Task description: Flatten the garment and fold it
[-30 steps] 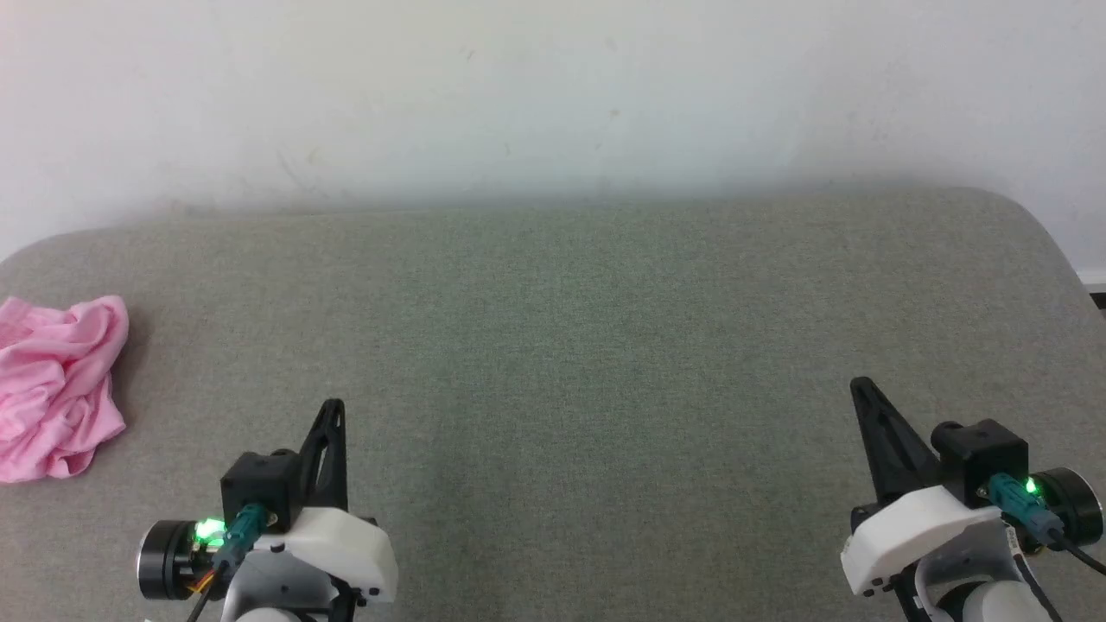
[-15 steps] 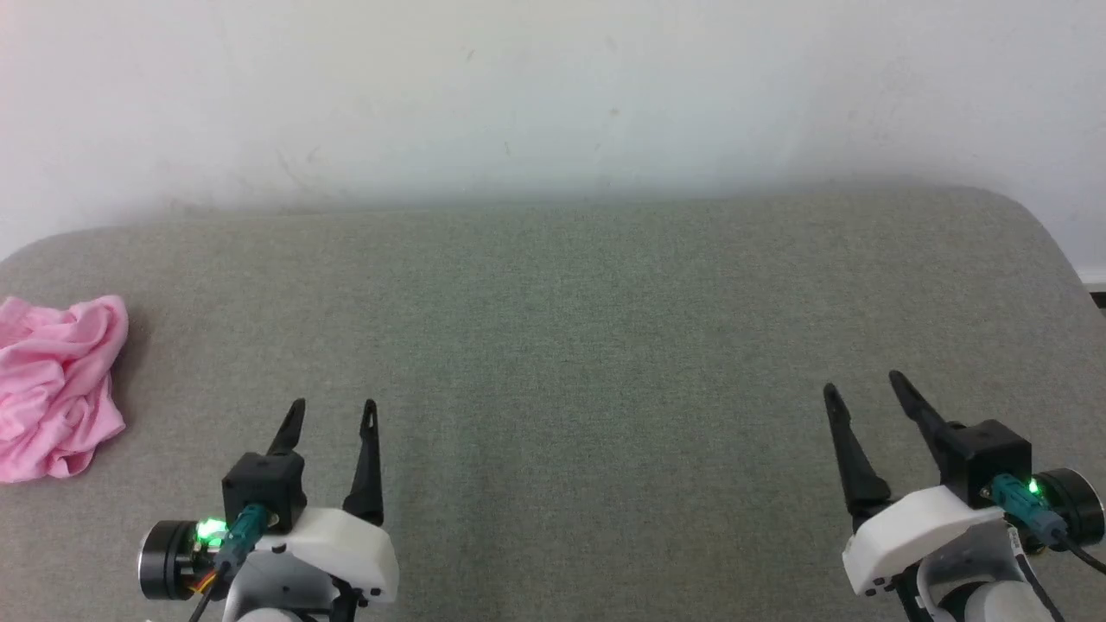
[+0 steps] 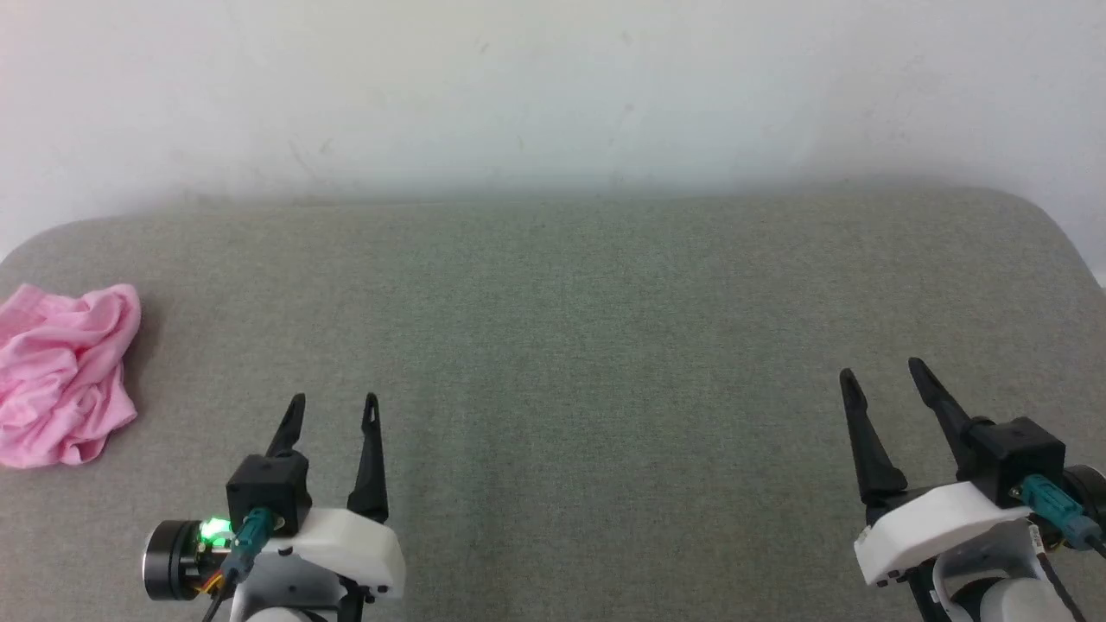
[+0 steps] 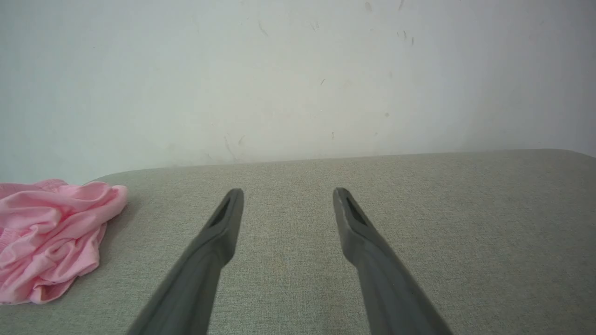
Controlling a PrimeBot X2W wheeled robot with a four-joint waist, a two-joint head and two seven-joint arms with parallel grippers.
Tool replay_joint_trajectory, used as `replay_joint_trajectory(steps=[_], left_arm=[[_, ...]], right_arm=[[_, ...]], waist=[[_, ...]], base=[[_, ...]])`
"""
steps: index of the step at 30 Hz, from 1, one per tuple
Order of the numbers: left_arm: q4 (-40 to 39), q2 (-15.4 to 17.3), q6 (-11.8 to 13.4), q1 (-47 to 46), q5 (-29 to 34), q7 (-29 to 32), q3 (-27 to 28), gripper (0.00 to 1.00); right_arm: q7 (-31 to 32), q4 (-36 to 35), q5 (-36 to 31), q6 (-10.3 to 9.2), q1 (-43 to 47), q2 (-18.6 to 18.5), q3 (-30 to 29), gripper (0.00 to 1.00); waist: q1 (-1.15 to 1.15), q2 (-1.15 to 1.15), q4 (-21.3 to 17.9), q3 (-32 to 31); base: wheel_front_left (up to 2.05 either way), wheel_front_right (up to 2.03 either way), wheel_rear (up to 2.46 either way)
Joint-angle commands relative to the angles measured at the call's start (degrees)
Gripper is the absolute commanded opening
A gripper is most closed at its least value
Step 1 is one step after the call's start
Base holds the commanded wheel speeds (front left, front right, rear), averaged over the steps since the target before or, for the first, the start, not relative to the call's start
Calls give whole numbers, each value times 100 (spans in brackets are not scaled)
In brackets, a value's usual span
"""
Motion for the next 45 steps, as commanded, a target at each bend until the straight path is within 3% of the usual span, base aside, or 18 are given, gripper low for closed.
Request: replay_joint_trajectory(steps=[1, 28, 45], left_arm=[[-27, 3, 53, -77, 10, -65, -28, 100], [-267, -1, 531, -136, -55, -388, -90, 100], [-522, -15, 845, -90, -116, -580, 293, 100]], right_arm=[[-61, -48, 70, -2, 13, 6, -6, 100], [-384, -307, 252, -4, 45, 12, 76, 100], [-575, -468, 311, -6, 51, 15, 123, 100]], waist=[[0, 0, 47, 12], [0, 0, 1104, 166], [0, 0, 1679, 309]], base=[[0, 0, 0], [0, 0, 0], [0, 0, 0]])
